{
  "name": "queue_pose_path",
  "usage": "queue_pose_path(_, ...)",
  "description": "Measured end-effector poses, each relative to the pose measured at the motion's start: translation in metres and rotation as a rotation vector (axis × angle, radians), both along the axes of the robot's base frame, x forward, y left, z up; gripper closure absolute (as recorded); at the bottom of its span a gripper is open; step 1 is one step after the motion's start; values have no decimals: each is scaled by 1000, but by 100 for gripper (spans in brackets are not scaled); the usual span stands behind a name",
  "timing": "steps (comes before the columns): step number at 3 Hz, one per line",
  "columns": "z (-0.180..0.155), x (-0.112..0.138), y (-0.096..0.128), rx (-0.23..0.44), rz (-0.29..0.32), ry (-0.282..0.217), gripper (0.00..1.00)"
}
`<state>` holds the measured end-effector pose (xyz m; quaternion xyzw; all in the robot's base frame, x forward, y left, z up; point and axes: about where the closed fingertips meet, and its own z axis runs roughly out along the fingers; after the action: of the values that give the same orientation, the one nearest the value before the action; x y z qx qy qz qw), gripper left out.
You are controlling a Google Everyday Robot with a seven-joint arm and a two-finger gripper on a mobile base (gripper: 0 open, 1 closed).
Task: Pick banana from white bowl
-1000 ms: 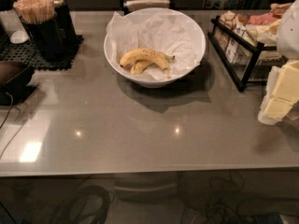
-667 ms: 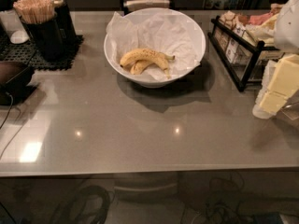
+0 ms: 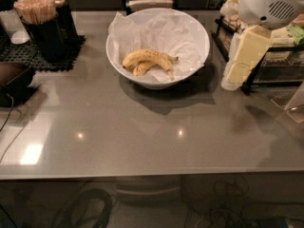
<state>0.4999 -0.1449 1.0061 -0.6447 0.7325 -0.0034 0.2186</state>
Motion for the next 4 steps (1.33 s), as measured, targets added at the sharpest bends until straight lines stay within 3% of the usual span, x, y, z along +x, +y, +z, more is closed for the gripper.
queue_pose_path(2, 4, 3, 0, 21, -9, -12, 0)
queue_pose_path(3, 2, 19, 14, 57, 24, -36, 0)
queue_pose_path(4, 6, 43, 41, 59, 110, -60, 0)
